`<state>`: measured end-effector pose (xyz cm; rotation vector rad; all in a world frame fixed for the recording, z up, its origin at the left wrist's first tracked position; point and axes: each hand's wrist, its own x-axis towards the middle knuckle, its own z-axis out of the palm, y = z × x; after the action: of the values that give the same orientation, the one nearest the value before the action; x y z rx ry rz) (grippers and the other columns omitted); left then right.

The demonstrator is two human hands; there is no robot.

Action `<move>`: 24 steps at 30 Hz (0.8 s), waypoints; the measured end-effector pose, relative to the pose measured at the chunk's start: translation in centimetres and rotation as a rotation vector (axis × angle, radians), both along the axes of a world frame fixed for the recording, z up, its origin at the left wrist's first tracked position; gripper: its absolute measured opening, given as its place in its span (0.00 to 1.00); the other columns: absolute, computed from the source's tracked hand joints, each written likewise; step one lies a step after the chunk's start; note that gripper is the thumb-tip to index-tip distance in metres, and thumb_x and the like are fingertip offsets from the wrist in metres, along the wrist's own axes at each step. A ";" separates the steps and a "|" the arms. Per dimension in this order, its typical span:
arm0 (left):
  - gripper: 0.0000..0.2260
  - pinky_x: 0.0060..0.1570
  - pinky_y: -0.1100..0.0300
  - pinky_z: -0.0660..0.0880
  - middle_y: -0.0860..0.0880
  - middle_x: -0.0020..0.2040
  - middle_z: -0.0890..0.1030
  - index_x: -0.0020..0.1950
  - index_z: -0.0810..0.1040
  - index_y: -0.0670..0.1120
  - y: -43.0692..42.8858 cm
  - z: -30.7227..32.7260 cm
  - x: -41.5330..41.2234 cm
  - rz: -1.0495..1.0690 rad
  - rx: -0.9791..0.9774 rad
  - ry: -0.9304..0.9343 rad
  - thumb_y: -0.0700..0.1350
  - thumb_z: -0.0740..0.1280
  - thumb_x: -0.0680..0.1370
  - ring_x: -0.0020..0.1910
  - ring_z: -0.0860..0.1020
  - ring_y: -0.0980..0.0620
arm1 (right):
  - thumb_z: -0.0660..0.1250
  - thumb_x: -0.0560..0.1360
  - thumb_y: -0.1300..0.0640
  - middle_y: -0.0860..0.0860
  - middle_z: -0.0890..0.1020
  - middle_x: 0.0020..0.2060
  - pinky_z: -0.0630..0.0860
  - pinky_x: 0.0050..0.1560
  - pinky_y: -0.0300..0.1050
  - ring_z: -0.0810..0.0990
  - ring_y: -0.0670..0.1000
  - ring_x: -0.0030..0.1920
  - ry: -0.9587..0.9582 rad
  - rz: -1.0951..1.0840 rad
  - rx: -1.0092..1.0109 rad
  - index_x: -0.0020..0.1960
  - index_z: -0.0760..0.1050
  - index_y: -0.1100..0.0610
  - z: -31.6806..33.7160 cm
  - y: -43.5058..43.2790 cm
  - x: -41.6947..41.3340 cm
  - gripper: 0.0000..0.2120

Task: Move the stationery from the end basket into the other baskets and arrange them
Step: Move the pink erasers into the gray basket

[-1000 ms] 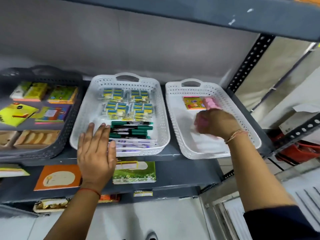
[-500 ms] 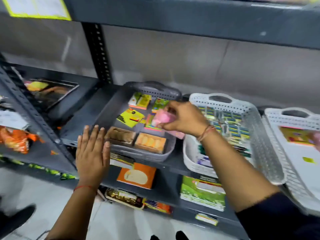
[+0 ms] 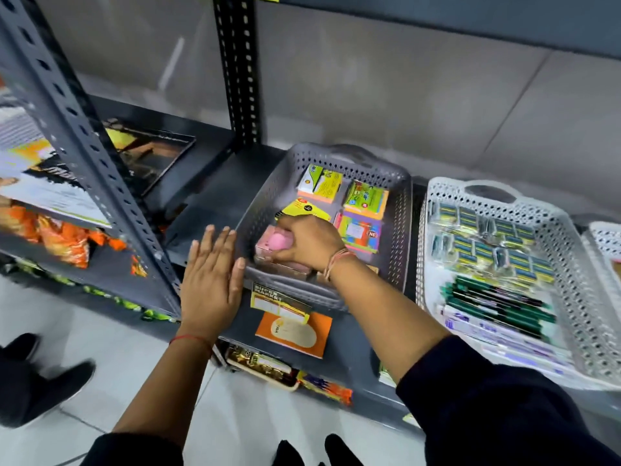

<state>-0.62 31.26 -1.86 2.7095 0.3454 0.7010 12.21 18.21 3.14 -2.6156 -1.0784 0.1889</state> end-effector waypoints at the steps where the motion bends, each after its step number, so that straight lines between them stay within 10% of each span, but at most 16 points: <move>1: 0.25 0.71 0.50 0.51 0.37 0.68 0.72 0.68 0.68 0.36 -0.2 0.1 0.1 0.002 -0.007 -0.015 0.50 0.48 0.78 0.72 0.60 0.42 | 0.72 0.66 0.39 0.55 0.81 0.57 0.78 0.53 0.48 0.78 0.58 0.58 0.027 0.000 0.009 0.60 0.74 0.53 0.2 -0.5 0.1 0.28; 10: 0.25 0.70 0.44 0.54 0.36 0.67 0.72 0.64 0.72 0.36 -14.6 3.6 3.2 -0.183 -0.107 -0.190 0.52 0.49 0.78 0.71 0.61 0.37 | 0.70 0.72 0.47 0.59 0.73 0.68 0.68 0.70 0.52 0.70 0.57 0.69 -0.274 -0.214 0.320 0.69 0.68 0.61 2.7 -16.9 -0.2 0.31; 16: 0.26 0.68 0.48 0.59 0.41 0.61 0.79 0.59 0.78 0.37 -30.1 3.2 4.0 -0.530 0.039 -0.134 0.53 0.48 0.80 0.66 0.70 0.39 | 0.67 0.73 0.49 0.61 0.76 0.64 0.72 0.65 0.53 0.75 0.59 0.65 -0.444 -0.430 0.233 0.65 0.72 0.62 3.6 -32.5 0.4 0.25; 24: 0.29 0.66 0.52 0.59 0.39 0.55 0.82 0.54 0.81 0.37 -32.8 1.4 4.2 -0.381 0.124 -0.110 0.54 0.45 0.81 0.59 0.77 0.37 | 0.62 0.77 0.54 0.64 0.73 0.64 0.72 0.62 0.56 0.73 0.63 0.64 -0.249 -0.938 -0.246 0.64 0.71 0.64 1.7 -50.3 7.3 0.20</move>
<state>3.60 -1.54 -0.41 2.7194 -0.2444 0.7725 19.50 -32.05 4.81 -3.1030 0.2172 -0.2344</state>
